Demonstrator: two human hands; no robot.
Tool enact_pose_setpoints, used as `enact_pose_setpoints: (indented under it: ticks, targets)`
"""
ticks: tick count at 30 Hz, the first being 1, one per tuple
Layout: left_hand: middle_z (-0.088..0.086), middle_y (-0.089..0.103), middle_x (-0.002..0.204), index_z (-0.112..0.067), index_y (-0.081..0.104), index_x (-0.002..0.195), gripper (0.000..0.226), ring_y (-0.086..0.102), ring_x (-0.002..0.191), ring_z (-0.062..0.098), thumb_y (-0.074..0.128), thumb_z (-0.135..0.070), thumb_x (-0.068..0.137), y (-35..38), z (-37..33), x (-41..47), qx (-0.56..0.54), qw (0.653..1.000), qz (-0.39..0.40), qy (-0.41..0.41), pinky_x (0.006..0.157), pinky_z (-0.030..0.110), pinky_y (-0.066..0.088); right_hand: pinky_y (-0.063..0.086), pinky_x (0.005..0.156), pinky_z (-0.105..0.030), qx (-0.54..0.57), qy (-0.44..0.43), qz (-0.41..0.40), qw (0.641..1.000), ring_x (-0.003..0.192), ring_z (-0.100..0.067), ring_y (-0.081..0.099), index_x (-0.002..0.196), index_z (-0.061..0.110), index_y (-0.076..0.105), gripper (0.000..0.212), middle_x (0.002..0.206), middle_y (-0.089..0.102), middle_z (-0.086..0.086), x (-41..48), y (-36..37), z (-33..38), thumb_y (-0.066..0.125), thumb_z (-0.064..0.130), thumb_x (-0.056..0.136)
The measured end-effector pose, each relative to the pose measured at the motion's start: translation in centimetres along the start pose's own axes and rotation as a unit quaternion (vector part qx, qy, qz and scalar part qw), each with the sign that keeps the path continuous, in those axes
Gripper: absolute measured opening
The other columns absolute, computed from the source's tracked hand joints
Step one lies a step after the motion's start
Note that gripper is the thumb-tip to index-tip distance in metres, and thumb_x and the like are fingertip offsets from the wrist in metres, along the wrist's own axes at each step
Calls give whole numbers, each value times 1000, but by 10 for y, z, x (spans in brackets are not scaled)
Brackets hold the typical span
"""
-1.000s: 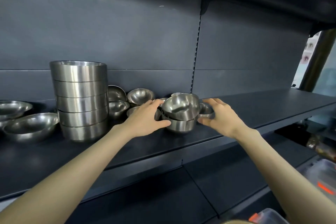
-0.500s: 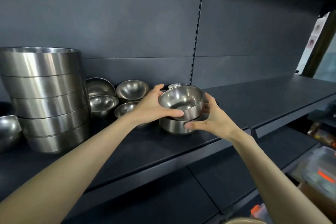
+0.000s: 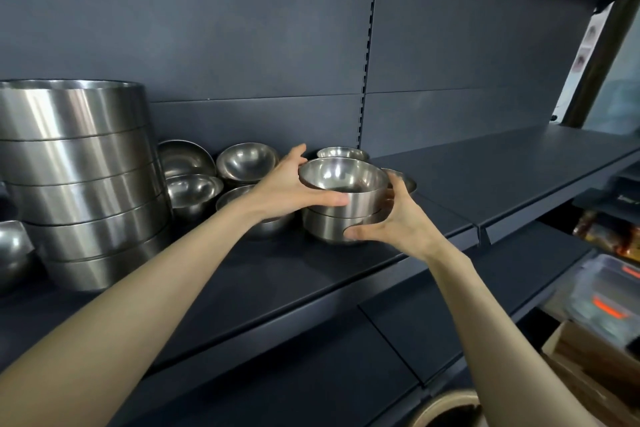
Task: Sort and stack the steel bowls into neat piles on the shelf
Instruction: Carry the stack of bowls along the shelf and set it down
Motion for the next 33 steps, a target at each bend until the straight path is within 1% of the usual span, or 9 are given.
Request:
enact_pose_setpoints:
  ticks: [2, 4, 7, 11, 13, 17, 19, 26, 33]
  targets:
    - [-10, 34, 148, -21, 11, 152, 149, 37, 132, 9, 81, -71, 30, -2, 1, 1, 4, 1000, 19, -7, 104, 22, 36, 40, 106, -32, 1, 7, -1, 1000, 127, -15, 48, 149, 21, 21, 125, 137, 50, 5, -3, 3, -3, 93, 42, 48]
    - [-26, 37, 130, -19, 13, 152, 147, 37, 121, 1, 82, -69, 33, -3, 1, 0, 6, 999, 37, -8, 85, 5, 33, 41, 105, -33, 2, 19, -2, 1000, 125, -16, 49, 146, 18, 26, 121, 135, 50, 5, -4, 5, -6, 92, 45, 49]
    - [-26, 33, 118, -18, 17, 151, 132, 36, 111, -3, 86, -60, 46, -3, 3, 0, 9, 999, 50, -10, 71, 2, 29, 44, 103, -33, 6, 29, -10, 1000, 120, -13, 53, 142, 17, 35, 119, 130, 55, 8, -5, 7, -7, 90, 54, 43]
    - [-36, 35, 101, -19, 27, 146, 116, 44, 87, -22, 89, -47, 53, -5, 3, 2, 18, 999, 42, -6, 59, -7, 34, 44, 81, -13, 19, 21, -36, 999, 106, -1, 59, 135, 19, 47, 106, 115, 63, 16, -9, 10, -7, 91, 51, 43]
    - [-35, 40, 102, -17, 28, 146, 114, 47, 85, -28, 90, -43, 54, -6, 3, 1, 6, 999, 38, 2, 61, -6, 35, 44, 74, -10, 32, 15, -50, 998, 100, 5, 60, 131, 20, 50, 101, 108, 65, 19, -12, 9, -6, 93, 47, 44]
    - [-12, 40, 141, -22, 19, 150, 137, 42, 125, 3, 86, -60, 38, -8, -9, -3, -22, 999, 24, 6, 98, 19, 38, 47, 76, -12, 46, -5, -79, 996, 97, 5, 63, 128, 24, 51, 104, 105, 67, 18, -19, 0, 5, 91, 54, 37]
    - [-8, 38, 147, -24, 18, 150, 140, 41, 130, 9, 84, -63, 33, -11, -18, -9, -35, 999, 8, 12, 107, 28, 37, 48, 78, -13, 52, -20, -88, 995, 96, 5, 64, 126, 24, 52, 103, 104, 68, 17, -23, -7, 15, 90, 56, 36]
    - [-26, 51, 117, -28, 35, 135, 122, 51, 101, -11, 80, -69, 29, -28, -49, -65, -65, 994, -87, 23, 73, 9, 38, 49, 70, -7, 82, -75, -89, 990, 91, 9, 65, 120, 27, 55, 97, 102, 70, 18, -61, -12, 56, 88, 57, 34]
    - [-21, 63, 109, -31, 48, 115, 95, 58, 89, -17, 85, -62, 33, -51, -59, -172, -116, 980, -161, 19, 69, 8, 45, 51, 78, -14, 102, -127, -34, 986, 95, 5, 65, 120, 28, 57, 92, 104, 70, 17, -127, 15, 97, 88, 58, 38]
Point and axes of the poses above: each hand's wrist, its own x-axis towards the middle knuckle, its own y-axis out of the palm, z = x × y, the point moved 1 cm from there along x, towards the middle knuckle
